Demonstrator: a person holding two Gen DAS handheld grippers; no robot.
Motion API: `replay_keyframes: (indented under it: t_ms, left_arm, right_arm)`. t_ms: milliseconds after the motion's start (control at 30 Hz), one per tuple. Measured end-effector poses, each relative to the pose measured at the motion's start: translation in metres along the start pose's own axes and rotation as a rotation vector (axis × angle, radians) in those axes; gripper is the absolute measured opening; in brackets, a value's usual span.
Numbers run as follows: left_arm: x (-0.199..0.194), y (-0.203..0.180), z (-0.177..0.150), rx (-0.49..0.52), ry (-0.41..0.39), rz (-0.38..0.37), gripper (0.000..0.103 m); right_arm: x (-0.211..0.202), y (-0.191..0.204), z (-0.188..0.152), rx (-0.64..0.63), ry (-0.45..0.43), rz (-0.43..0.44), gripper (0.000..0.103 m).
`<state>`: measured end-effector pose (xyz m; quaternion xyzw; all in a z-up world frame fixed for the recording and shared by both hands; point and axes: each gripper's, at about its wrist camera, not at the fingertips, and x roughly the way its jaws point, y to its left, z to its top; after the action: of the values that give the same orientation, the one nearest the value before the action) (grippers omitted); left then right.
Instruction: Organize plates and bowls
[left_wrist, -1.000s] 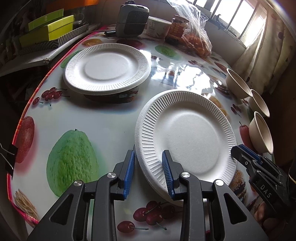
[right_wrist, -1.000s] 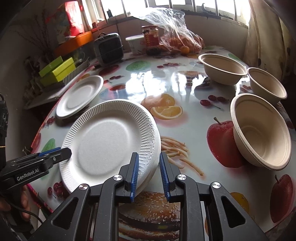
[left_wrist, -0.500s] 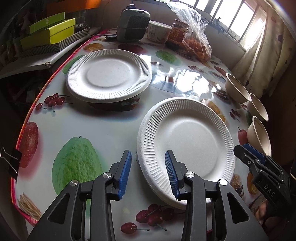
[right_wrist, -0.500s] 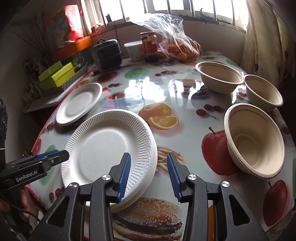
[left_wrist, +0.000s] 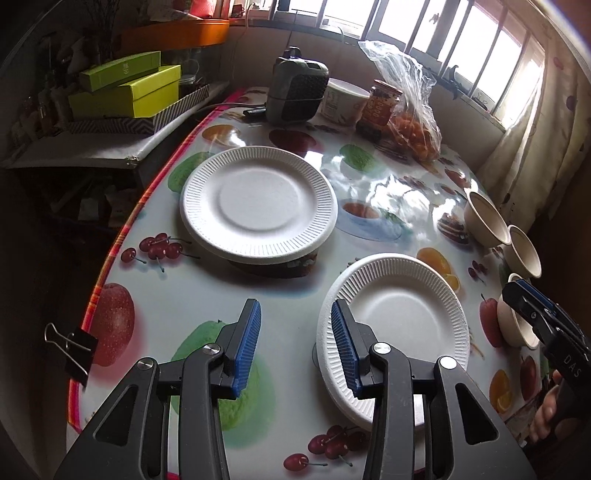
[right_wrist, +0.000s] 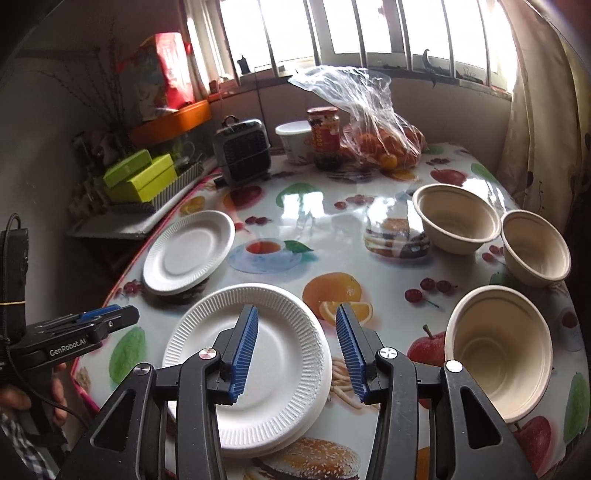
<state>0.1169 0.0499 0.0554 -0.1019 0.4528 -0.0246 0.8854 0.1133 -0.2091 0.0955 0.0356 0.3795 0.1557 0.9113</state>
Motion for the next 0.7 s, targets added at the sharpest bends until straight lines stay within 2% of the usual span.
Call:
replay_keyframes:
  t_ms: [333,467,700]
  left_arm:
    - [-0.017,0.023,0.023,-0.076,-0.049,0.072,0.041]
    - [-0.026,0.033,0.031,-0.111,-0.072,0.096,0.041]
    - [-0.036,0.054,0.046,-0.171,-0.111,0.128,0.041]
  right_arm:
    - [0.003,0.020,0.047,-0.081,-0.021,0.080,0.043]
    - [0.007,0.030,0.065,-0.106,-0.018,0.136,0.043]
    - [0.020,0.065,0.097,-0.197,-0.006,0.219,0.044]
